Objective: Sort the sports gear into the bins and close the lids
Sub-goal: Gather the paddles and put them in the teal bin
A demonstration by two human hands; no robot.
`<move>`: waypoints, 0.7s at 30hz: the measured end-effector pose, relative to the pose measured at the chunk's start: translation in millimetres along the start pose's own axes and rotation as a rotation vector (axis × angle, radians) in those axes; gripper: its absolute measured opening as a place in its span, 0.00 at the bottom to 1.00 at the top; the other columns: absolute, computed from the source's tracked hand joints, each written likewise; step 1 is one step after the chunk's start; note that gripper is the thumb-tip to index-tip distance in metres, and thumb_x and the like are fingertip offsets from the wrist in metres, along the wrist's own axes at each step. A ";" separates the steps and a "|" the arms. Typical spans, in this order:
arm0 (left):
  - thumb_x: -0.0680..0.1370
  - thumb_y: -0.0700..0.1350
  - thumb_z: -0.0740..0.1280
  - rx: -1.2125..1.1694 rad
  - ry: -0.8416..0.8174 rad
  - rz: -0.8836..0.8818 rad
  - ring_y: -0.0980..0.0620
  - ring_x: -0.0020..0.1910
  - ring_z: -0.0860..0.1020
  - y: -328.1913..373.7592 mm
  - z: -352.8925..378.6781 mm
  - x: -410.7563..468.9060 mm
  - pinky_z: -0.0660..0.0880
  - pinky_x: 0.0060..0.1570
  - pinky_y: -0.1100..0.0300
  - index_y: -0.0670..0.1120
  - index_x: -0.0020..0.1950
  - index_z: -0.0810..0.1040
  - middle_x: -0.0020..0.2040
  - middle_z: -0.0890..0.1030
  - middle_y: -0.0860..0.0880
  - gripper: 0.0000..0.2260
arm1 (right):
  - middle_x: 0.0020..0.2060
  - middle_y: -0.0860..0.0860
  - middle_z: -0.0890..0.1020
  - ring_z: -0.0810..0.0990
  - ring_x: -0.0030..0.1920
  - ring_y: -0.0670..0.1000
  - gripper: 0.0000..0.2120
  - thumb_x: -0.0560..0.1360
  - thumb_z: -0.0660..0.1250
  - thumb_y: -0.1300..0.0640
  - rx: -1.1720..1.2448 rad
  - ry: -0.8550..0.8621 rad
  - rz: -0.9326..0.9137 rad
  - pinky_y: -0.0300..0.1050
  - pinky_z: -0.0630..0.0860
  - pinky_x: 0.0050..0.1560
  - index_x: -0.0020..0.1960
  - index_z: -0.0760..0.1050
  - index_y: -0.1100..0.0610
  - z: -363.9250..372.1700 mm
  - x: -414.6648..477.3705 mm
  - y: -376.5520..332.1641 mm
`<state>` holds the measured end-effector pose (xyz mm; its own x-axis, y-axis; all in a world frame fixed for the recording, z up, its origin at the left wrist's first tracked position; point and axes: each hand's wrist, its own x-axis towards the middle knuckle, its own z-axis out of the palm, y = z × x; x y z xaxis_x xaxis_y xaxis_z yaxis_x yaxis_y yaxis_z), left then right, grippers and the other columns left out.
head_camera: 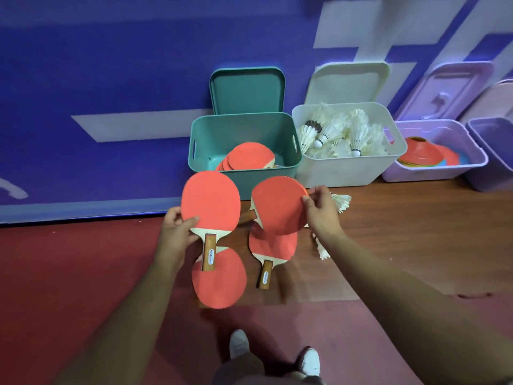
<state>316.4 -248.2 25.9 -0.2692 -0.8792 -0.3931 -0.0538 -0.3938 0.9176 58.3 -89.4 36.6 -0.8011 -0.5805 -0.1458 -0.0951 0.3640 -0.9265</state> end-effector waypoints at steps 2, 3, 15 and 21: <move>0.76 0.32 0.66 0.009 0.006 0.038 0.48 0.45 0.79 11.3 13.1 -9.2 0.77 0.43 0.53 0.47 0.49 0.71 0.47 0.80 0.44 0.10 | 0.40 0.47 0.76 0.74 0.40 0.42 0.03 0.80 0.61 0.61 -0.053 0.016 -0.118 0.39 0.66 0.41 0.54 0.70 0.59 -20.1 4.4 -18.3; 0.77 0.31 0.65 0.014 0.001 0.054 0.49 0.44 0.79 16.6 20.8 -13.7 0.77 0.43 0.53 0.47 0.48 0.71 0.47 0.80 0.45 0.11 | 0.40 0.45 0.76 0.73 0.40 0.41 0.03 0.80 0.60 0.61 -0.062 0.021 -0.172 0.37 0.66 0.40 0.54 0.70 0.58 -31.0 7.7 -27.4; 0.80 0.36 0.64 -0.048 -0.384 -0.035 0.45 0.46 0.82 36.6 125.0 -71.0 0.80 0.50 0.42 0.44 0.50 0.71 0.49 0.83 0.41 0.04 | 0.38 0.49 0.81 0.76 0.39 0.45 0.05 0.77 0.66 0.61 -0.006 -0.208 -0.219 0.41 0.72 0.46 0.45 0.80 0.59 -81.9 26.8 -83.4; 0.79 0.41 0.64 -0.212 -0.426 -0.079 0.48 0.40 0.82 31.2 135.1 -88.0 0.82 0.43 0.50 0.43 0.55 0.73 0.45 0.83 0.43 0.06 | 0.35 0.48 0.81 0.79 0.40 0.49 0.06 0.75 0.70 0.57 -0.076 -0.187 -0.166 0.45 0.74 0.46 0.40 0.79 0.56 -76.5 35.8 -81.7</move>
<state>208.4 -146.9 97.0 -0.6448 -0.6736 -0.3613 0.0953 -0.5399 0.8363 -7.8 -84.2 133.6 -0.6487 -0.7585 -0.0622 -0.2654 0.3021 -0.9156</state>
